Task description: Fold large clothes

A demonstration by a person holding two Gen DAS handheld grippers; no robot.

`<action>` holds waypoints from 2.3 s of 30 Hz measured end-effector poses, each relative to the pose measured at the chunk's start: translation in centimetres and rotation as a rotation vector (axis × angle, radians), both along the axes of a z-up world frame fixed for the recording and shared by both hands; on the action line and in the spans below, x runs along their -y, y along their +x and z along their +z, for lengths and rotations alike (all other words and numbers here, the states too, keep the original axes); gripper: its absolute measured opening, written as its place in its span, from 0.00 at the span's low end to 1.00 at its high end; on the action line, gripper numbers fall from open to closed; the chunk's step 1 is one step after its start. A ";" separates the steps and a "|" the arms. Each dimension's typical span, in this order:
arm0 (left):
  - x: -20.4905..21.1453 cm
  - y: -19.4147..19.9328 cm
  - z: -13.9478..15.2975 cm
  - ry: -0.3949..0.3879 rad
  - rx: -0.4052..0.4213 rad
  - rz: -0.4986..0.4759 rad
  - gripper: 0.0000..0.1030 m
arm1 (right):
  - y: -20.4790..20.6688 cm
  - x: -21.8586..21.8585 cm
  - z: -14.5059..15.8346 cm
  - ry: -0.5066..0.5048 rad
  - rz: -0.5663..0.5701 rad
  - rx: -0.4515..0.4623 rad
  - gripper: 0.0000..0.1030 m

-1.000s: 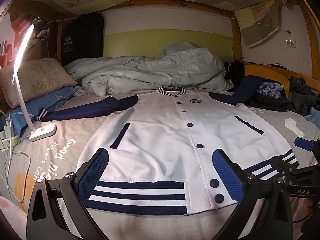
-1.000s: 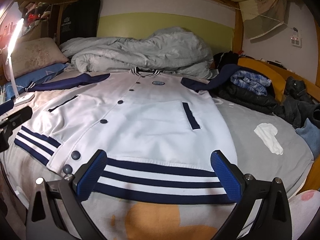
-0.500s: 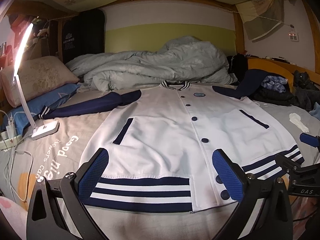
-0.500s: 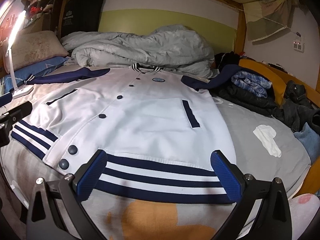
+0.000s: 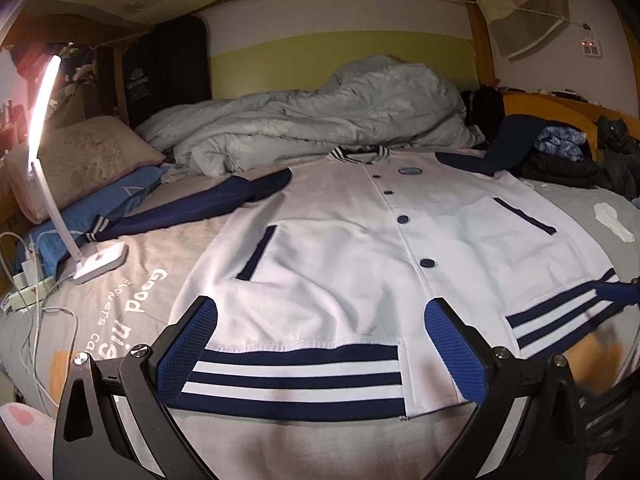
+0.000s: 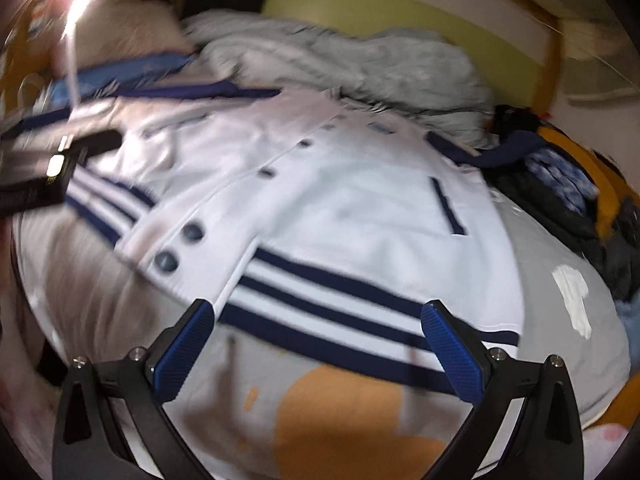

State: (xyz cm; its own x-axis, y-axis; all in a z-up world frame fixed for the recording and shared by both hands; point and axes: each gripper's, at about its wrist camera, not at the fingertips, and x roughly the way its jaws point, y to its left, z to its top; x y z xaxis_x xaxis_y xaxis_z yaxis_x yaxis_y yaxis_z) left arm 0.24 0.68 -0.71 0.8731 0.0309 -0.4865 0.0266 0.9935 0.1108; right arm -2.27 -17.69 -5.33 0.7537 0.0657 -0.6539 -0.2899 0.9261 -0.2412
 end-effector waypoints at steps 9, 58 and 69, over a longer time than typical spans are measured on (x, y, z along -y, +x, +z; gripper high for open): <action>3.1 0.8 -2.8 0.141 -0.203 -0.232 1.00 | 1.3 -0.1 -2.7 -0.185 -0.051 -0.072 1.00; -5.0 20.6 -1.3 0.200 -0.216 0.077 0.94 | 21.0 9.0 3.5 -0.032 -0.289 -0.034 0.94; -7.8 15.6 4.6 0.016 -0.086 0.064 1.00 | 14.5 13.4 9.0 0.209 -0.381 0.193 1.00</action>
State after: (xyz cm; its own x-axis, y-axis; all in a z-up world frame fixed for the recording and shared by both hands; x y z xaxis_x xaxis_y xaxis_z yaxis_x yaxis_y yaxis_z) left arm 15.89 8.50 3.89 0.8243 0.0936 -0.5583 -0.0267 0.9916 0.1268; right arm 12.23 -31.13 3.63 0.8560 -0.1237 -0.5020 0.1112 0.9923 -0.0549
